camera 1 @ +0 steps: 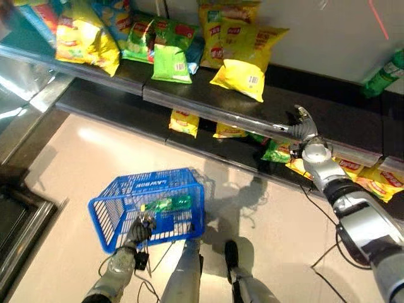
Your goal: Pick up the snacks into the basket
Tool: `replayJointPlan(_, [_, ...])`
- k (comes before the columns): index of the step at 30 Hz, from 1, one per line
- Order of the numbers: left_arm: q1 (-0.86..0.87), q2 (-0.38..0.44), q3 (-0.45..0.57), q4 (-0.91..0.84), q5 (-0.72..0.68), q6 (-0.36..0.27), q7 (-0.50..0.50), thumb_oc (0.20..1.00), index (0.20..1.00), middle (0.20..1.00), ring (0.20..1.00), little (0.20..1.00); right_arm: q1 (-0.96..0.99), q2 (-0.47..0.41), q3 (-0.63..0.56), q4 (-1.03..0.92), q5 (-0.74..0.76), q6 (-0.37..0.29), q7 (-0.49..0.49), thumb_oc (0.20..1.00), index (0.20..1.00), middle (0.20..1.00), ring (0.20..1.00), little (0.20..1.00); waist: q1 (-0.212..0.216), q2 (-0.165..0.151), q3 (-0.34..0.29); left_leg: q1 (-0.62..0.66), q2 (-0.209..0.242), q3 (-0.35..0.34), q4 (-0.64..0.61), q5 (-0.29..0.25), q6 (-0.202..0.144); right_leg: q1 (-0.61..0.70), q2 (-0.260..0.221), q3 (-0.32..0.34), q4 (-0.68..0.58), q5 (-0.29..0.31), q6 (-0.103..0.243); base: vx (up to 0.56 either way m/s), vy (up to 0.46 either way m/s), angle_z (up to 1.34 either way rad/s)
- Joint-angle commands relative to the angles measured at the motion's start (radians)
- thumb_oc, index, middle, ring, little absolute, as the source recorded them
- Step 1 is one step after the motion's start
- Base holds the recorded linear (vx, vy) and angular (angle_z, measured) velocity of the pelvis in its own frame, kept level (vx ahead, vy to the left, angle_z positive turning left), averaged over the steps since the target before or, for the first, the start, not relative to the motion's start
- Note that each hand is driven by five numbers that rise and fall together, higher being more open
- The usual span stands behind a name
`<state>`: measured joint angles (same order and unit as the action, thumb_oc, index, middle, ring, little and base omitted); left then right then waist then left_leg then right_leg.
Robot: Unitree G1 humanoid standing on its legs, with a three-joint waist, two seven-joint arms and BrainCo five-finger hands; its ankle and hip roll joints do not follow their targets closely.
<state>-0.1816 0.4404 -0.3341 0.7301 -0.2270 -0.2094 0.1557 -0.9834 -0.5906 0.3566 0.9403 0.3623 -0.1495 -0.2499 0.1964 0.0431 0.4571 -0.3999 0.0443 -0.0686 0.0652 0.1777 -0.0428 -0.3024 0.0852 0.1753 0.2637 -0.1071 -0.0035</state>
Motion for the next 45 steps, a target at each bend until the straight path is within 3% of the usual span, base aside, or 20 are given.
replayJointPlan(1, [0.085,0.113,0.010,-0.047,0.082,-0.026,0.025,0.200,0.200,0.200,0.200,0.200,0.087,0.006,-0.029,-0.064,-0.030,-0.039,0.004,1.000,1.000,1.000,1.000,1.000,-0.016,-0.079,-0.094,-0.111,-0.090,0.023,0.113,-0.050,0.013,0.125,-0.170,-0.028,0.212,0.046,0.169,0.35,0.332,-0.08])
replayJointPlan(3, [0.078,0.128,0.009,-0.068,0.084,-0.028,0.021,0.200,0.200,0.200,0.200,0.200,0.088,0.008,-0.021,-0.087,-0.038,-0.035,0.009,1.000,1.000,1.000,1.000,1.000,-0.035,-0.053,-0.068,-0.059,-0.089,0.022,0.119,-0.073,0.030,0.011,-0.169,-0.053,0.375,0.160,0.148,0.14,0.245,0.04])
replayJointPlan(4, [0.078,0.128,0.009,-0.068,0.084,-0.028,0.021,0.200,0.200,0.200,0.200,0.200,0.088,0.007,-0.021,-0.087,-0.038,-0.035,0.009,1.000,1.000,1.000,1.000,1.000,-0.032,-0.050,-0.071,-0.062,-0.084,0.022,0.117,-0.070,0.030,0.007,-0.164,-0.051,0.372,0.166,0.147,0.16,0.309,0.00])
replayJointPlan(5, [0.074,0.147,0.008,-0.079,0.091,-0.031,0.021,0.200,0.200,0.200,0.200,0.200,0.081,0.012,-0.016,-0.085,-0.038,-0.033,0.013,1.000,1.000,1.000,1.000,1.000,-0.055,-0.029,-0.049,-0.020,-0.069,0.019,0.103,-0.085,0.034,-0.080,-0.138,-0.079,0.460,0.165,0.134,0.18,0.250,-0.12])
replayJointPlan(6, [0.077,0.148,0.012,-0.081,0.090,-0.033,0.024,0.200,0.200,0.200,0.200,0.200,0.069,0.017,-0.013,-0.069,-0.040,-0.032,0.014,1.000,1.000,1.000,1.000,1.000,-0.065,-0.032,-0.046,-0.003,-0.071,0.021,0.101,-0.102,0.036,-0.109,-0.160,-0.104,0.445,0.128,0.130,0.19,0.250,-0.33])
replayJointPlan(7, [0.077,0.148,0.013,-0.081,0.090,-0.033,0.024,0.200,0.200,0.200,0.200,0.200,0.068,0.017,-0.013,-0.069,-0.039,-0.033,0.014,1.000,1.000,1.000,1.000,1.000,-0.064,-0.029,-0.049,-0.006,-0.068,0.020,0.099,-0.100,0.035,-0.112,-0.156,-0.104,0.441,0.133,0.129,0.24,0.091,-0.38])
replayJointPlan(9, [0.047,0.130,0.002,-0.068,0.062,-0.040,0.019,0.200,0.200,0.200,0.200,0.200,0.027,0.003,0.005,-0.006,-0.038,-0.029,0.022,1.000,1.000,1.000,1.000,1.000,-0.099,-0.059,-0.039,0.035,-0.122,0.008,0.090,-0.151,0.023,-0.161,-0.154,-0.124,0.067,0.102,0.152,0.35,-0.011,-0.23])
replayJointPlan(11, [0.020,0.128,-0.004,-0.056,0.064,-0.044,0.020,0.200,0.200,0.200,0.200,0.200,0.023,-0.002,0.004,0.000,-0.027,-0.027,0.017,1.000,1.000,1.000,1.000,1.000,-0.123,-0.077,-0.036,0.041,-0.156,-0.008,0.097,-0.172,0.023,-0.175,-0.164,-0.090,-0.105,0.150,0.180,0.29,-0.065,-0.07])
replayJointPlan(16, [0.016,0.129,-0.010,-0.061,0.072,-0.051,0.022,0.200,0.200,0.200,0.200,0.200,0.000,-0.025,0.001,0.009,-0.019,-0.028,0.013,1.000,1.000,1.000,1.000,1.000,-0.127,-0.091,-0.032,0.013,-0.193,-0.042,0.188,-0.230,0.020,-0.171,-0.206,-0.086,-0.172,0.214,0.190,0.16,-0.111,0.53])
replayJointPlan(17, [0.026,0.127,-0.009,-0.081,0.066,-0.054,0.022,0.200,0.200,0.200,0.200,0.200,-0.032,-0.040,0.012,0.020,-0.025,-0.028,0.009,1.000,1.000,1.000,1.000,1.000,-0.116,-0.082,-0.032,-0.010,-0.190,-0.037,0.199,-0.232,0.012,-0.187,-0.205,-0.106,-0.156,0.232,0.193,0.16,-0.223,0.60])
replayJointPlan(25, [0.025,0.147,-0.036,-0.159,0.049,-0.056,0.001,0.200,0.200,0.200,0.200,0.200,-0.081,-0.117,0.042,0.001,-0.047,-0.026,-0.013,1.000,1.000,1.000,1.000,1.000,-0.132,-0.033,-0.023,-0.028,-0.153,-0.097,0.148,-0.192,-0.032,-0.228,-0.190,-0.152,-0.055,0.155,0.157,0.09,-0.153,0.28])
replayJointPlan(30, [0.018,0.143,-0.069,-0.166,0.049,-0.050,-0.002,0.200,0.200,0.200,0.200,0.200,-0.145,-0.131,0.061,0.045,-0.043,-0.022,-0.019,1.000,1.000,1.000,1.000,1.000,-0.129,-0.015,-0.021,-0.030,-0.146,-0.114,0.117,-0.179,-0.035,-0.247,-0.184,-0.154,-0.017,0.130,0.152,0.06,-0.081,0.20])
replayJointPlan(45, [-0.001,0.122,-0.104,-0.157,0.045,-0.042,0.001,0.200,0.200,0.200,0.200,0.200,-0.242,-0.149,0.123,0.107,-0.044,-0.016,-0.013,1.000,1.000,1.000,1.000,1.000,-0.120,-0.007,-0.001,-0.040,-0.136,-0.151,0.093,-0.164,-0.043,-0.265,-0.180,-0.176,0.037,0.081,0.141,0.03,-0.044,0.06])
